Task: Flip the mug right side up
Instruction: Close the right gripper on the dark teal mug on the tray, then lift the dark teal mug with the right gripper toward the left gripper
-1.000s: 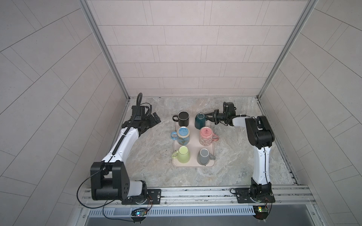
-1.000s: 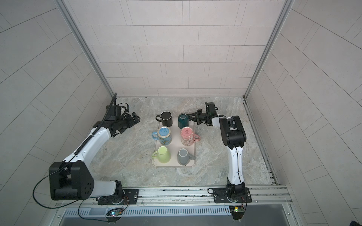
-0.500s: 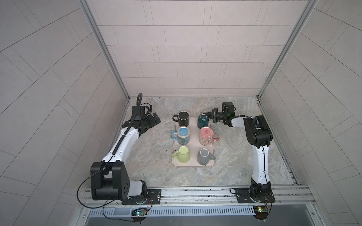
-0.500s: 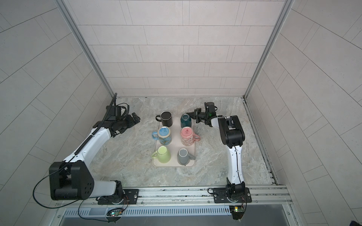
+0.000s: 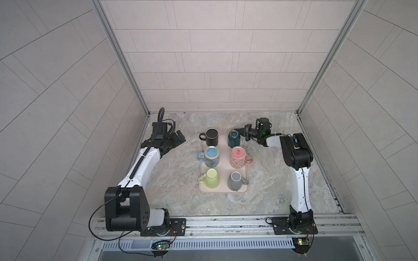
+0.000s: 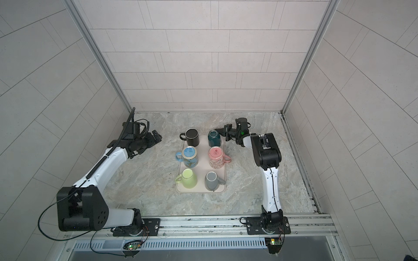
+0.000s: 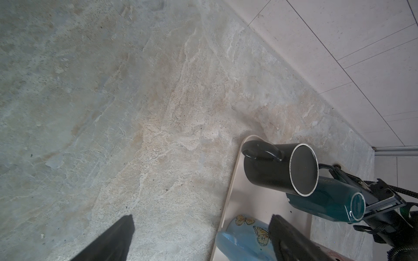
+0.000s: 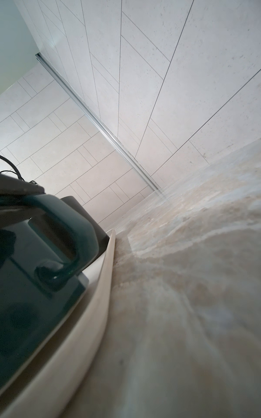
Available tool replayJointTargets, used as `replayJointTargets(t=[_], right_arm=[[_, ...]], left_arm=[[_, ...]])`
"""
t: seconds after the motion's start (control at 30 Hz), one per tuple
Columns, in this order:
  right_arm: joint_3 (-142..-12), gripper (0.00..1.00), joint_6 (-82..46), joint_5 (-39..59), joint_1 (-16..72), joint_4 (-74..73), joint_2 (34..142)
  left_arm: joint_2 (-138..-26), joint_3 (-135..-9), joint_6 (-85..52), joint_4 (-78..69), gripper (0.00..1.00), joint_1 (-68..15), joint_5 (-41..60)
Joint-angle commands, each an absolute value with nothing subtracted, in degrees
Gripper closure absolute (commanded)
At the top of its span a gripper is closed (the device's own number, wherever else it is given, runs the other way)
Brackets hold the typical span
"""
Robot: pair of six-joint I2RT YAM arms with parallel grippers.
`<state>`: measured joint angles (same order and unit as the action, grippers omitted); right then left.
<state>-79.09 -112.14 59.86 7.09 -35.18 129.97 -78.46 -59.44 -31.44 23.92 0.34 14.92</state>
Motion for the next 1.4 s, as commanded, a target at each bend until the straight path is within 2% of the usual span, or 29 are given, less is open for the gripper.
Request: replayJointTargets(t=[0.0,0.23,0.7,0.9,1.03,1.2,1.37], right_arm=[[-82.0,1.0,-115.8,58.6,7.2,-40.0,129.8],[-85.6,1.0,-114.0,59.2,7.2,-40.8,128.9],[-91.6,1.0,-97.3,59.2,7.8,-28.3,124.4],[-96.6,1.0,-79.1,58.6,8.2,-9.1,120.9],[-101.9,1.0,-60.6,56.3,8.9,8.3,118.2],[-110.0,1.0,-38.7,46.6,11.0,30.3,115.4],[-113.5,1.0,-23.7,37.8,15.4,37.9,112.5]], left_arm=[[-78.9,-59.5,-30.6,25.2,0.0,0.4,14.1],[-79.4,-60.4,-30.6,25.7,0.0,0.3,14.2],[-81.1,-66.0,-30.4,26.2,0.03,0.3,19.6],[-81.4,-72.1,-29.6,28.1,0.04,0.4,20.2],[-81.2,-74.8,-29.9,27.7,0.04,0.4,21.6],[-81.3,-75.7,-32.4,24.2,0.05,0.3,24.1],[-82.1,-77.6,-34.8,21.1,0.07,0.2,28.1]])
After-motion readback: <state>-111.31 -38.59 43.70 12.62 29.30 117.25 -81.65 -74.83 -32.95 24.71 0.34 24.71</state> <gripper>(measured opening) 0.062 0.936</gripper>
